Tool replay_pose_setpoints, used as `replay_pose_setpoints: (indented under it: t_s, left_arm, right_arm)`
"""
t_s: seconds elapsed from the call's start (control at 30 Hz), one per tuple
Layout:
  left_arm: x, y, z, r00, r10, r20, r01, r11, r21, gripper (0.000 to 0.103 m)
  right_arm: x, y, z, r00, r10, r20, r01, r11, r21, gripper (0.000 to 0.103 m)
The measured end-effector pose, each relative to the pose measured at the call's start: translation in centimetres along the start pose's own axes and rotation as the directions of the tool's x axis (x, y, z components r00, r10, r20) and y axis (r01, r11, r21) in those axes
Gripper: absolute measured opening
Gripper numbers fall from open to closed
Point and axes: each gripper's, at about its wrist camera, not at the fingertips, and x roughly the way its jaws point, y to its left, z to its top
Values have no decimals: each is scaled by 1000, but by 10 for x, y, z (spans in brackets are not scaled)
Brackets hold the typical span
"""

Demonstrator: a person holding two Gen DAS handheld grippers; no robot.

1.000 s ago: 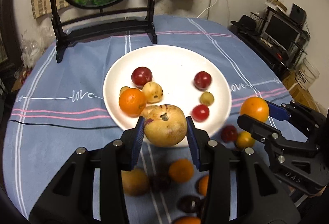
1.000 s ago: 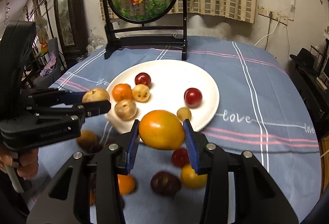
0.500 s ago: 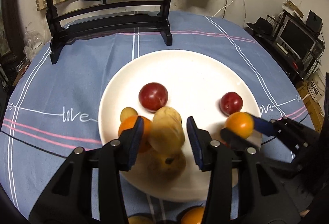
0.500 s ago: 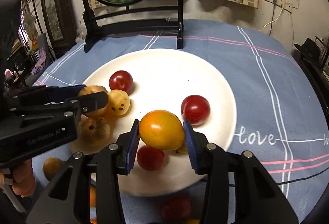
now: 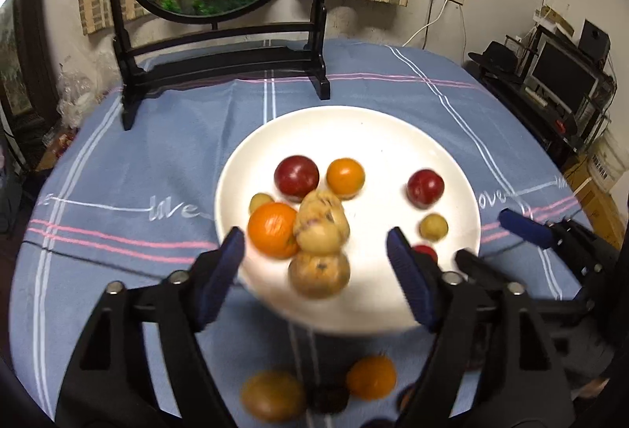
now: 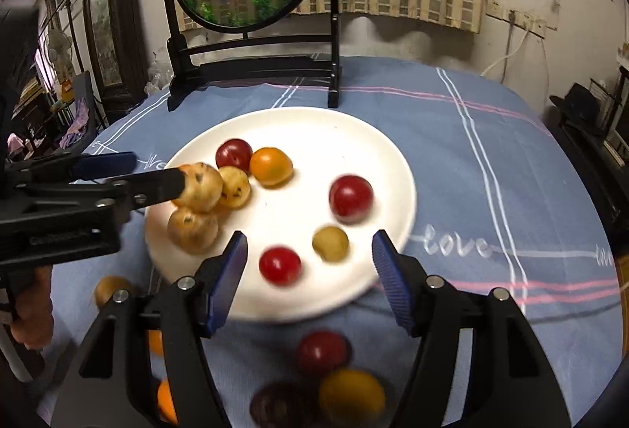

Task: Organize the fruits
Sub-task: 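Place the pale pear on the plate with the left gripper while the right places the yellow-orange fruit, then grasp a tangerine with the left gripper while the right grasps a dark mangosteen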

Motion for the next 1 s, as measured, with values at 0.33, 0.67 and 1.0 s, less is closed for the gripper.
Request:
replay_pose_setpoints:
  t_s: [0.33, 0.67, 1.0]
  left_arm:
    - [-55, 4, -75, 1000, 8, 3, -8, 1000, -5, 92]
    - [-77, -1, -131, 999, -7, -51, 6, 1000, -19, 93]
    - [-82, -15, -158, 996, -36, -83, 36, 999, 6, 93]
  right_arm:
    - [-50, -11, -67, 999, 23, -29, -19, 991, 130, 66]
    - [-76, -3, -118, 998, 21, -59, -11, 985, 173, 66]
    - [-84, -1, -132, 998, 28, -64, -15, 980, 197, 66]
